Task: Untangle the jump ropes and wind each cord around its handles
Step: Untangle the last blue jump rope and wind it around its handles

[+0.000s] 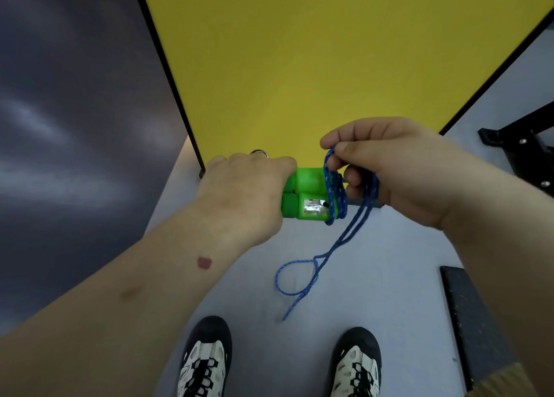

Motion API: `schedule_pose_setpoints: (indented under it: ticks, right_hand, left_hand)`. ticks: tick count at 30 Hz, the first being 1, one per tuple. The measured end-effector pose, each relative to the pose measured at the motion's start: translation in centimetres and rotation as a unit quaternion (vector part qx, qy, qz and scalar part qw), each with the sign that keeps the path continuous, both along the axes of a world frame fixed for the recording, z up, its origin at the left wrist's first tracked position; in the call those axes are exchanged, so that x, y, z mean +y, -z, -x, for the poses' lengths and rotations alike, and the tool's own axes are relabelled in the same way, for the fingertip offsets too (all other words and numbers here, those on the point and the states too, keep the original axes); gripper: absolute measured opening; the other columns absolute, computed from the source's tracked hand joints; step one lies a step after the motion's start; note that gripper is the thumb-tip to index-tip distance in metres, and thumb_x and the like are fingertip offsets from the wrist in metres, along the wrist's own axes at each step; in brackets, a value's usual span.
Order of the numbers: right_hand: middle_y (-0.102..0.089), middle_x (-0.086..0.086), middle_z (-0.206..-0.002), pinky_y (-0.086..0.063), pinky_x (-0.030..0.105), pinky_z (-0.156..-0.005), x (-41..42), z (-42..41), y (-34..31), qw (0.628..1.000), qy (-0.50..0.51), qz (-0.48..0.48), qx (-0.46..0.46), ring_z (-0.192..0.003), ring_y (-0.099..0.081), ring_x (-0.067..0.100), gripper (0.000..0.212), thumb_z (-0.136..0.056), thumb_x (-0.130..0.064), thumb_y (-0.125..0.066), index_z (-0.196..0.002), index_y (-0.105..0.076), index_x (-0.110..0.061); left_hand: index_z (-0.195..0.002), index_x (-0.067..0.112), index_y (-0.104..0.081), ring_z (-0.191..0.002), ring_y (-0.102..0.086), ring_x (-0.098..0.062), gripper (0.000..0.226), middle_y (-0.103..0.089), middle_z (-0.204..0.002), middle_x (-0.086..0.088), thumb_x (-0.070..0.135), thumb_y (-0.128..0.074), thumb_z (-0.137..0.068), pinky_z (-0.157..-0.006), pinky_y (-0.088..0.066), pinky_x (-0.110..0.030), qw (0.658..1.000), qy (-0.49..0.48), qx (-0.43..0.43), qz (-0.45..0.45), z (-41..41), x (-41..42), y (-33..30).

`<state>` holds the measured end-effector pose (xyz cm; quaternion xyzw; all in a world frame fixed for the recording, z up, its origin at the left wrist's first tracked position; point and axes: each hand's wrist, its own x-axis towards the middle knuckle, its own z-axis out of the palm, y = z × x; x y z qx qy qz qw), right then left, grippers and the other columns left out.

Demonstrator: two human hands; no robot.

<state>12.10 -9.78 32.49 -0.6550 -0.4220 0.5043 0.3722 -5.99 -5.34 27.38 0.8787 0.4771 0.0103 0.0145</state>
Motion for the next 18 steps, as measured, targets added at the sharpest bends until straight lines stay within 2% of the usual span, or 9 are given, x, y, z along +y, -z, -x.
schedule_pose_setpoints:
  ticks: [4,7,8,11,12,14,15,18]
  right_hand:
    - [-0.067,-0.002,-0.077,-0.048,0.025,-0.054,1.4,-1.3,0.6,0.992,-0.007,-0.053,-0.117,-0.057,-0.046,0.012,0.016,-0.101,-0.013,-0.056,-0.102,-0.071,-0.016]
    - [-0.064,-0.012,-0.064,-0.048,0.020,-0.051,2.1,-2.2,1.5,0.986,-0.006,-0.056,-0.156,-0.053,-0.050,0.008,0.010,-0.097,-0.022,-0.064,-0.096,-0.074,-0.020]
    - [-0.064,-0.011,-0.062,-0.047,0.019,-0.049,2.2,-2.3,1.8,0.989,-0.005,-0.044,-0.138,-0.051,-0.052,0.007,0.010,-0.096,-0.023,-0.066,-0.094,-0.075,-0.019]
    - [-0.064,0.004,-0.060,-0.047,0.018,-0.043,2.1,-1.8,2.9,1.000,0.016,0.016,-0.008,-0.047,-0.055,0.012,0.014,-0.096,-0.017,-0.065,-0.091,-0.071,-0.006]
    - [-0.065,0.010,-0.063,-0.051,0.021,-0.045,2.0,-1.7,3.4,0.999,0.019,0.037,0.013,-0.049,-0.057,0.015,0.015,-0.098,-0.014,-0.062,-0.090,-0.069,-0.003]
    - [-0.066,0.024,-0.078,-0.059,0.034,-0.064,1.7,-1.5,4.5,0.998,0.005,0.064,0.014,-0.065,-0.057,0.024,0.016,-0.099,-0.009,-0.058,-0.090,-0.071,-0.003]
    - [-0.064,0.022,-0.079,-0.052,0.034,-0.066,1.5,-1.4,5.0,0.998,-0.003,0.069,0.010,-0.068,-0.053,0.025,0.020,-0.099,-0.009,-0.057,-0.085,-0.072,-0.007]
    - [-0.054,0.002,-0.059,-0.040,0.030,-0.057,0.5,-0.6,5.8,0.997,0.004,0.072,-0.016,-0.056,-0.042,0.017,0.032,-0.100,-0.017,-0.055,-0.069,-0.066,-0.015]
  left_hand:
    - [-0.089,0.035,-0.033,-0.067,-0.040,-0.022,0.036,-0.039,-0.077,0.006,0.014,-0.055,-0.069,-0.067,-0.026,-0.036,1.000,0.025,-0.010,-0.006,-0.2,-0.4,-0.7]
    - [-0.087,0.033,-0.034,-0.062,-0.036,-0.019,0.034,-0.040,-0.078,0.006,0.014,-0.055,-0.070,-0.064,-0.025,-0.035,0.999,0.030,-0.024,-0.005,-0.2,-0.6,-1.6]
    - [-0.087,0.033,-0.034,-0.063,-0.037,-0.020,0.033,-0.041,-0.078,0.006,0.014,-0.056,-0.070,-0.062,-0.024,-0.035,0.999,0.031,-0.027,-0.006,-0.2,-0.6,-1.9]
    - [-0.086,0.032,-0.035,-0.064,-0.040,-0.021,0.032,-0.043,-0.078,0.005,0.014,-0.056,-0.069,-0.057,-0.021,-0.034,0.999,0.025,-0.039,-0.001,0.1,-0.4,-2.4]
    - [-0.086,0.031,-0.036,-0.065,-0.042,-0.021,0.031,-0.043,-0.079,0.005,0.014,-0.056,-0.069,-0.056,-0.022,-0.034,0.999,0.019,-0.045,0.011,0.2,-0.3,-2.5]
    - [-0.086,0.030,-0.039,-0.067,-0.047,-0.021,0.030,-0.045,-0.079,0.004,0.013,-0.056,-0.068,-0.054,-0.027,-0.033,0.997,0.001,-0.065,0.043,0.3,-0.1,-2.7]
    - [-0.086,0.029,-0.039,-0.068,-0.049,-0.022,0.030,-0.046,-0.079,0.004,0.012,-0.056,-0.067,-0.052,-0.028,-0.033,0.996,-0.010,-0.073,0.055,0.3,0.1,-2.7]
    - [-0.083,0.028,-0.037,-0.070,-0.051,-0.027,0.029,-0.046,-0.078,0.002,0.013,-0.055,-0.066,-0.053,-0.030,-0.033,0.995,-0.038,-0.078,0.054,0.5,0.6,-2.2]
